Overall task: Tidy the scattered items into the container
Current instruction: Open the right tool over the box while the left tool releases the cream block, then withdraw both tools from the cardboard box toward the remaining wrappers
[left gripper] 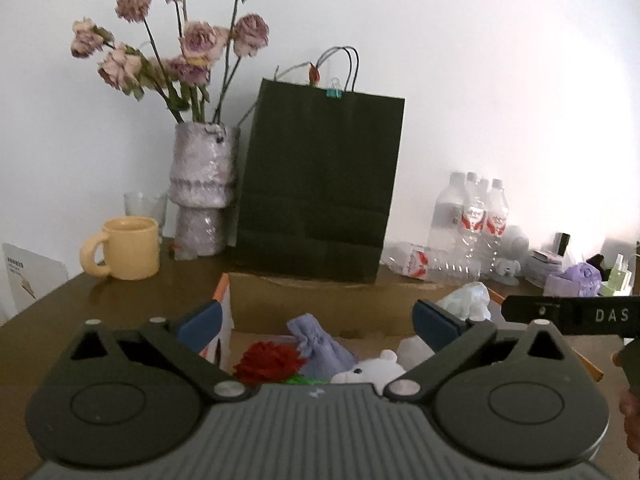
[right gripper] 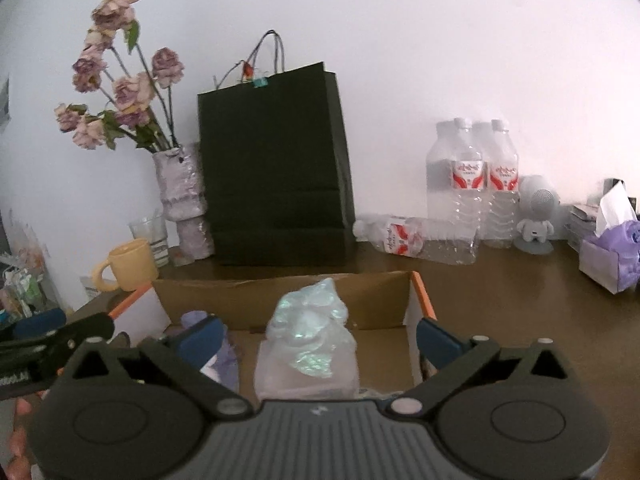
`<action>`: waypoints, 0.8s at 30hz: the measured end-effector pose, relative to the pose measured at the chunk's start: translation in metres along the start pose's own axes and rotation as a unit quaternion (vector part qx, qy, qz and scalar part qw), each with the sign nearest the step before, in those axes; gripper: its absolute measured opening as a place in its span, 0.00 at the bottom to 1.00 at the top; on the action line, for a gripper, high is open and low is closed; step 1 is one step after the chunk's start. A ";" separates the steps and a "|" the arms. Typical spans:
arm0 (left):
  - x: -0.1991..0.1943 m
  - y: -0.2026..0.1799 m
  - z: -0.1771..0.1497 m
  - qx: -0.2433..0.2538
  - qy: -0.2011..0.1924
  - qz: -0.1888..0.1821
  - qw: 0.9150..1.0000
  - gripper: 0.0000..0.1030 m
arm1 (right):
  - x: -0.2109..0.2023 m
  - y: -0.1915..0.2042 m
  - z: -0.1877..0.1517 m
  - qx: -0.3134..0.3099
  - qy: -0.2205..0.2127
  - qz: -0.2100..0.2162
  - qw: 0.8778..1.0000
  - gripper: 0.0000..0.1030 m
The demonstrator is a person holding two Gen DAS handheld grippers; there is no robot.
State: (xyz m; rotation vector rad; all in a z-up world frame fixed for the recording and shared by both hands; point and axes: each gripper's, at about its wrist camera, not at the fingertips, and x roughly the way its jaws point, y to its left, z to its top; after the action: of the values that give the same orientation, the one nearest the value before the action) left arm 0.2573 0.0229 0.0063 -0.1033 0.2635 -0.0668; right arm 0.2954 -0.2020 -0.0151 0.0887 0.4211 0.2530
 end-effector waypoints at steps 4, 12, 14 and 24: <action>-0.004 -0.002 0.000 0.004 -0.004 0.001 1.000 1.00 | -0.003 0.007 -0.003 -0.011 0.001 0.001 1.000 1.00; -0.018 -0.001 -0.007 0.003 -0.014 0.018 1.000 1.00 | -0.018 0.018 -0.012 -0.023 0.004 -0.001 1.000 1.00; -0.025 0.002 -0.008 -0.006 -0.017 0.020 1.000 1.00 | -0.028 0.019 -0.015 -0.022 0.000 -0.001 1.000 1.00; -0.071 0.003 -0.022 0.004 -0.009 0.020 1.000 1.00 | -0.067 0.032 -0.045 -0.031 0.005 0.000 0.999 1.00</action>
State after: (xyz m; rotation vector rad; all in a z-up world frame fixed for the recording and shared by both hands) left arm 0.1833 0.0297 0.0026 -0.0913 0.2466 -0.0269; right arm 0.2101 -0.1872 -0.0254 0.0262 0.4233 0.2672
